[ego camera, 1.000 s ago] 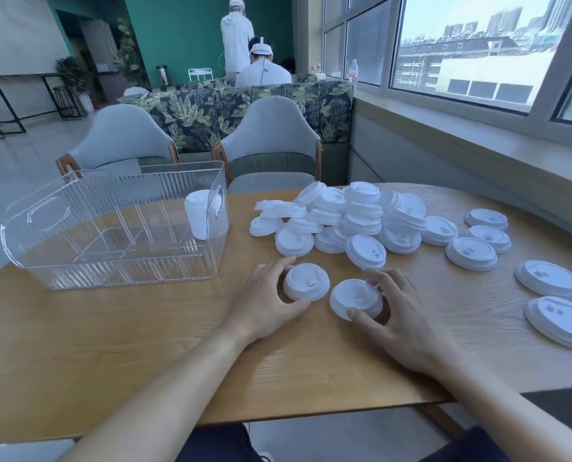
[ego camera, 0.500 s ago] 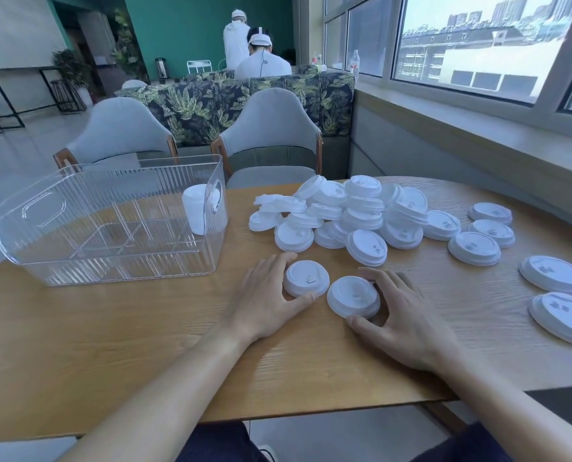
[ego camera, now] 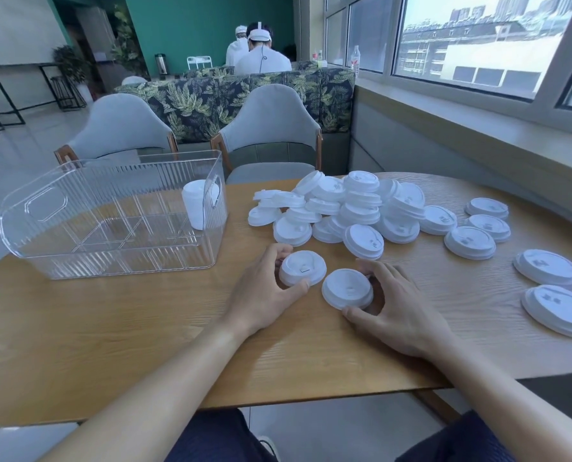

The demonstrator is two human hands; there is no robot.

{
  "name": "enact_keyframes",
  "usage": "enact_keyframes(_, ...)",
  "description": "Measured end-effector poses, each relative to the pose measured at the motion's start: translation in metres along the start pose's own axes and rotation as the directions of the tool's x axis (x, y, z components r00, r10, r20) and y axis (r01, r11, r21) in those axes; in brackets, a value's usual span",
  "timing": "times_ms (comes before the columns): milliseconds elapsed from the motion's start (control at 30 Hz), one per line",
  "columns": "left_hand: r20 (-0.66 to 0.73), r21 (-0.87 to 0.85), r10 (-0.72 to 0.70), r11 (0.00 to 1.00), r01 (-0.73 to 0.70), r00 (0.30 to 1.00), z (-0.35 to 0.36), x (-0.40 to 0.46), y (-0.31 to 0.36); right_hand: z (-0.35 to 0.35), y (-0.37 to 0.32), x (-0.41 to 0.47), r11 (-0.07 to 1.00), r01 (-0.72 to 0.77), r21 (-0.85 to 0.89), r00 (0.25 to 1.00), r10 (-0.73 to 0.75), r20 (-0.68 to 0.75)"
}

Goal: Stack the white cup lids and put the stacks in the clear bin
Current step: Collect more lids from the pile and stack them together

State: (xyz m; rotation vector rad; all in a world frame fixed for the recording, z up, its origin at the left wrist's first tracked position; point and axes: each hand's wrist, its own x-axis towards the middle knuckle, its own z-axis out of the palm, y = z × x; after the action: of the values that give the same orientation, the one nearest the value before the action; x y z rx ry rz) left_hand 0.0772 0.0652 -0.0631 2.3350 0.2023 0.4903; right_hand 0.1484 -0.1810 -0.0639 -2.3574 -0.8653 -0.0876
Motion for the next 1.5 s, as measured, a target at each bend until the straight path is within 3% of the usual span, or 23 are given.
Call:
enact_keyframes(233,0.064,-0.11,0.022,0.994,-0.015,0.998,0.019,-0.005,0.022,0.0,0.001,0.001,1.0,-0.009,0.02,1.0,0.009,0.0)
enact_keyframes(433,0.098,-0.117,0.06,0.992,-0.048,0.993,0.028,-0.003,0.034,0.0,0.004,-0.001,0.977,-0.071,0.203,0.995,0.085,-0.06)
enact_keyframes(1500,0.201,0.101,0.15,0.98,-0.173,0.968,0.028,-0.007,0.037,0.007,0.007,0.003,1.0,-0.016,0.006,0.991,0.016,-0.136)
